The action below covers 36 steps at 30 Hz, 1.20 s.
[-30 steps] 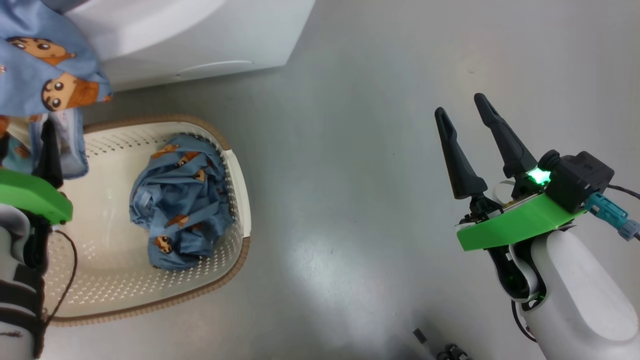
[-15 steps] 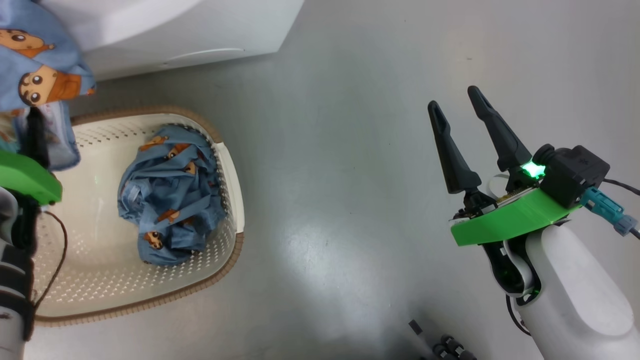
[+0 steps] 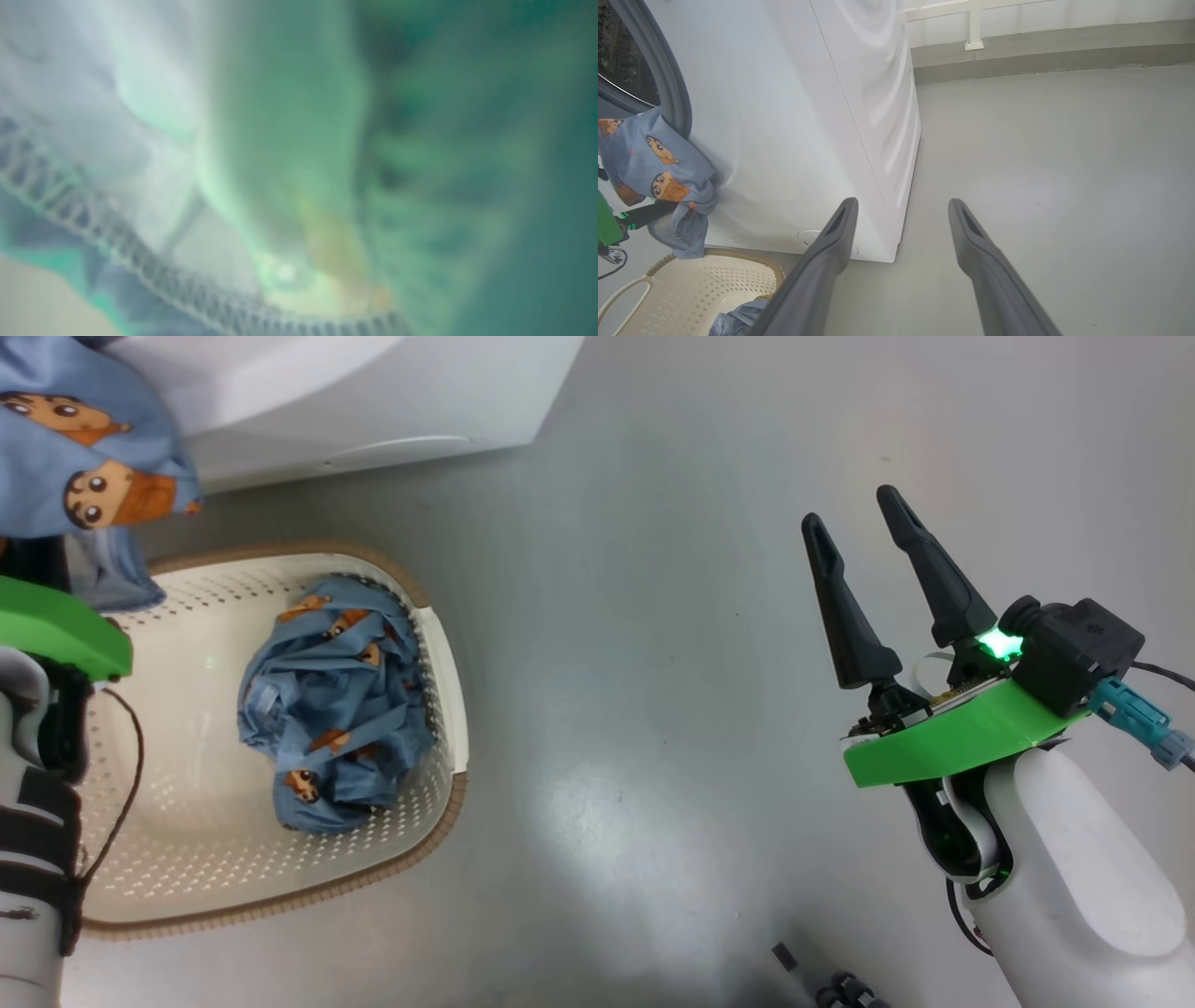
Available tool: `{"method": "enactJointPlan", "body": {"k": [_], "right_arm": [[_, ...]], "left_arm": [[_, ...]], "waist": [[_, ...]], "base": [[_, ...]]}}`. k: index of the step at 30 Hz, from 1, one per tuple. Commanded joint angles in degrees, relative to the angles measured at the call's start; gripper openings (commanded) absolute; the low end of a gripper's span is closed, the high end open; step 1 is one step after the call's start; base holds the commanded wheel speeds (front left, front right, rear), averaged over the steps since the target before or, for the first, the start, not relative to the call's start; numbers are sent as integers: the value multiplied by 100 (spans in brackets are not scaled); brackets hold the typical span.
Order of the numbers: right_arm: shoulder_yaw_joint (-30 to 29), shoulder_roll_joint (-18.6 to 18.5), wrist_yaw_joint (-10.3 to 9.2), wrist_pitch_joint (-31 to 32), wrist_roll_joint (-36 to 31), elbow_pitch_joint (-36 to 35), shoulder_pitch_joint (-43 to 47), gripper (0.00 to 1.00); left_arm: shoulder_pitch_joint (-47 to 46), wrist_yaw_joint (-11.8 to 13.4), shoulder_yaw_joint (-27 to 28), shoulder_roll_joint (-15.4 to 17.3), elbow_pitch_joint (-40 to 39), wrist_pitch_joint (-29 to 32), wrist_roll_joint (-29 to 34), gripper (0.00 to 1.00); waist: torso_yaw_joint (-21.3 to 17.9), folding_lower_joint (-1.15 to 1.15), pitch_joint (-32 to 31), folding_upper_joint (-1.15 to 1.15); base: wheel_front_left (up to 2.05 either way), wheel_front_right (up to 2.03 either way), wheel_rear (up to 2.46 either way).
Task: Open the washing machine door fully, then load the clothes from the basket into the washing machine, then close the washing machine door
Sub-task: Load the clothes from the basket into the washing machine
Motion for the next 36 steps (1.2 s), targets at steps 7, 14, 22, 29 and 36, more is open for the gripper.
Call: {"method": "enactJointPlan", "body": {"k": [7, 14, 22, 29, 36], "right_arm": [[79, -30, 42, -46, -31, -69, 99, 100], [70, -39, 42, -46, -2, -41, 140, 100], [45, -13, 42, -46, 29, -23, 214, 100], [33, 39, 42, -46, 55, -21, 252, 100], [54, 119, 42, -46, 80, -25, 244, 100]], "left_arm": [[425, 5, 121, 130, -899, -38, -91, 0], [812, 5, 123, 24, -1681, -38, -186, 0], [1064, 5, 132, 25, -2403, -38, -273, 0], [959, 5, -4, 128, -2826, -38, -503, 0], [468, 5, -183, 269, -2690, -38, -1115, 0]], "waist": [[150, 0, -213, 0], [224, 0, -453, 0], [260, 0, -646, 0], [263, 0, -708, 0], [191, 0, -701, 0]], "base": [[0, 0, 0], [0, 0, 0], [0, 0, 0], [0, 0, 0], [0, 0, 0]]}}
